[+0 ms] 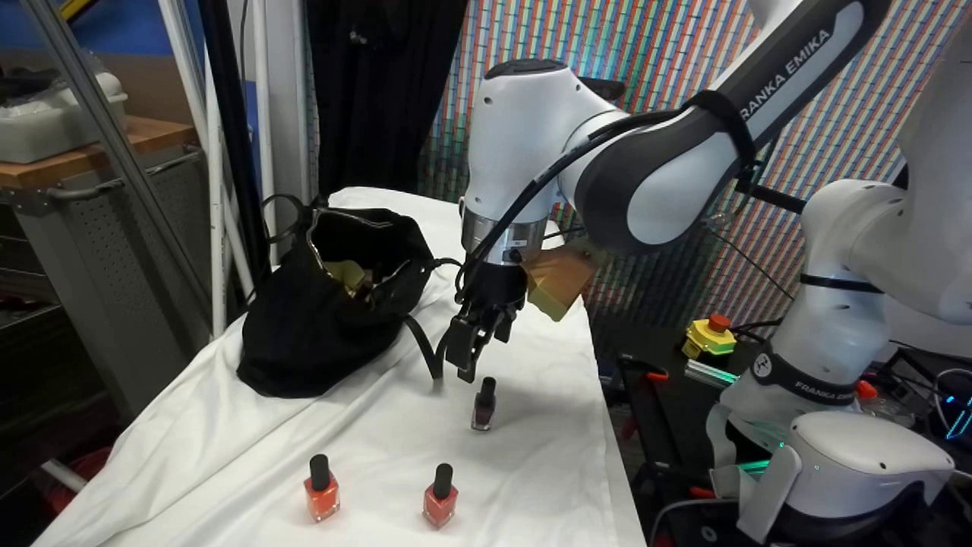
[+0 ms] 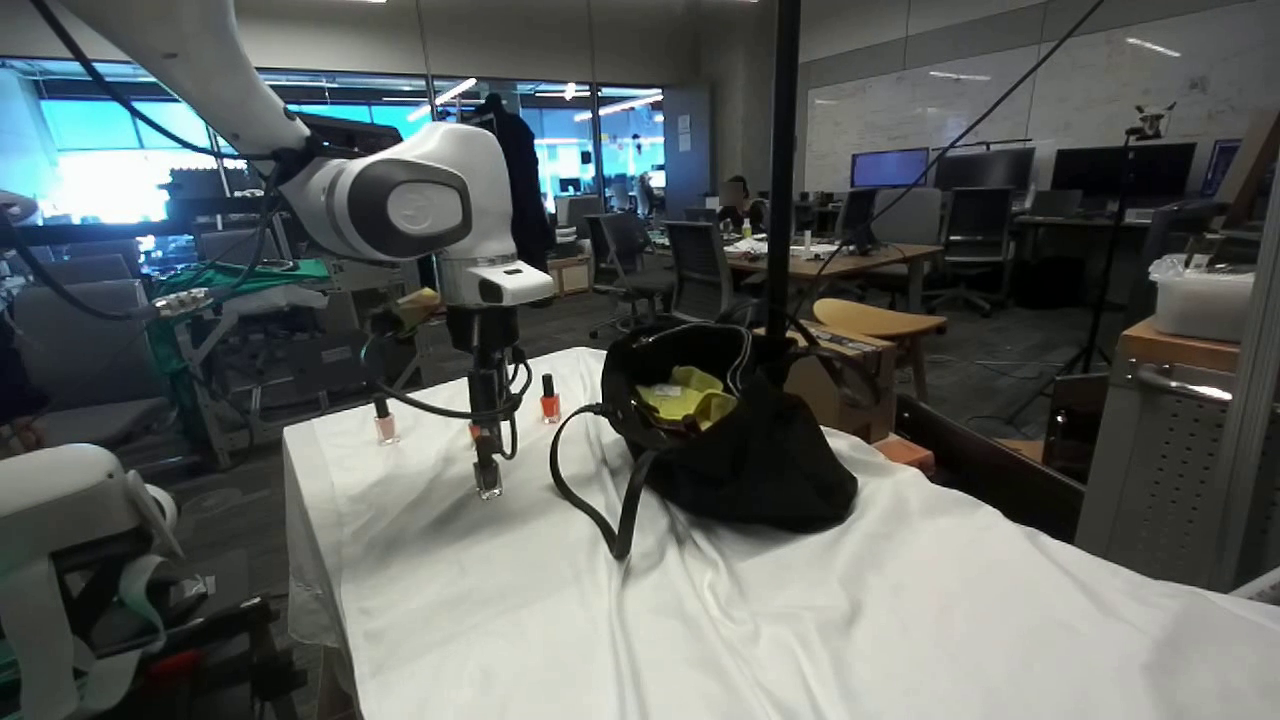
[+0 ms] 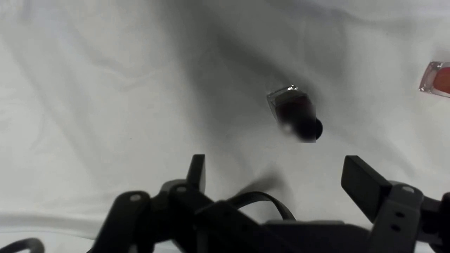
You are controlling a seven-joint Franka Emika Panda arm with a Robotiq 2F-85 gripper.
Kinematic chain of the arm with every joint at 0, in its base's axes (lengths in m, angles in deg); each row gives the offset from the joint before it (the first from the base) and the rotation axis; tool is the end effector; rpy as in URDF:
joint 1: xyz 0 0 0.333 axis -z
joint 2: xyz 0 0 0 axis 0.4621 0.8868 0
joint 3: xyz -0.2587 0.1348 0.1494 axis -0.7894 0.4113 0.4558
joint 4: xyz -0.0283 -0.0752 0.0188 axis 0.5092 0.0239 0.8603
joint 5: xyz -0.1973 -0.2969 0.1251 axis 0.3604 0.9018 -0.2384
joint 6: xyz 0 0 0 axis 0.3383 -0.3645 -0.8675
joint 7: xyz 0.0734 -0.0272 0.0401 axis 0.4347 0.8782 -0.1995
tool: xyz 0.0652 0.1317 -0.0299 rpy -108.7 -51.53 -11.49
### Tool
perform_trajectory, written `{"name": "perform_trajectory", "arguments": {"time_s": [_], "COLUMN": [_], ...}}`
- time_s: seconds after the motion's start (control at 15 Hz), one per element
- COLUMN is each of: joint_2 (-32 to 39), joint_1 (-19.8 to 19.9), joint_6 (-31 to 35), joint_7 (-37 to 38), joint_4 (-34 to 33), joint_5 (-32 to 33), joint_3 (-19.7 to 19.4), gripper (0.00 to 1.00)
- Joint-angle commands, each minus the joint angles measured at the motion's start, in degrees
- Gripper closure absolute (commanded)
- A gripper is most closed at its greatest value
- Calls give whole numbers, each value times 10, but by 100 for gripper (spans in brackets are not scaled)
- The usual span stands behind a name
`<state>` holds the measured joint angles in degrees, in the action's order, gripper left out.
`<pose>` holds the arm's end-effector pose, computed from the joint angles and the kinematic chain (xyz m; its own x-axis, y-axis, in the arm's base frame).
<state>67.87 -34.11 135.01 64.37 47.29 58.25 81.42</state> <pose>0.4802 0.1082 0.2665 0.9193 -0.3935 0.0074 -0.3935 -0.9186 0.0368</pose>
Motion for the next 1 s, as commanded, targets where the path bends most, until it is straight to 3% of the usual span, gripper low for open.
{"name": "perform_trajectory", "arguments": {"time_s": [0.0, 0.93], "joint_2": [34, 62], "joint_1": [-5, -8], "joint_6": [0, 5], "joint_7": [17, 136], "joint_4": [-35, -49], "joint_5": [-38, -104], "joint_3": [-5, -20], "gripper": [0, 0]}}
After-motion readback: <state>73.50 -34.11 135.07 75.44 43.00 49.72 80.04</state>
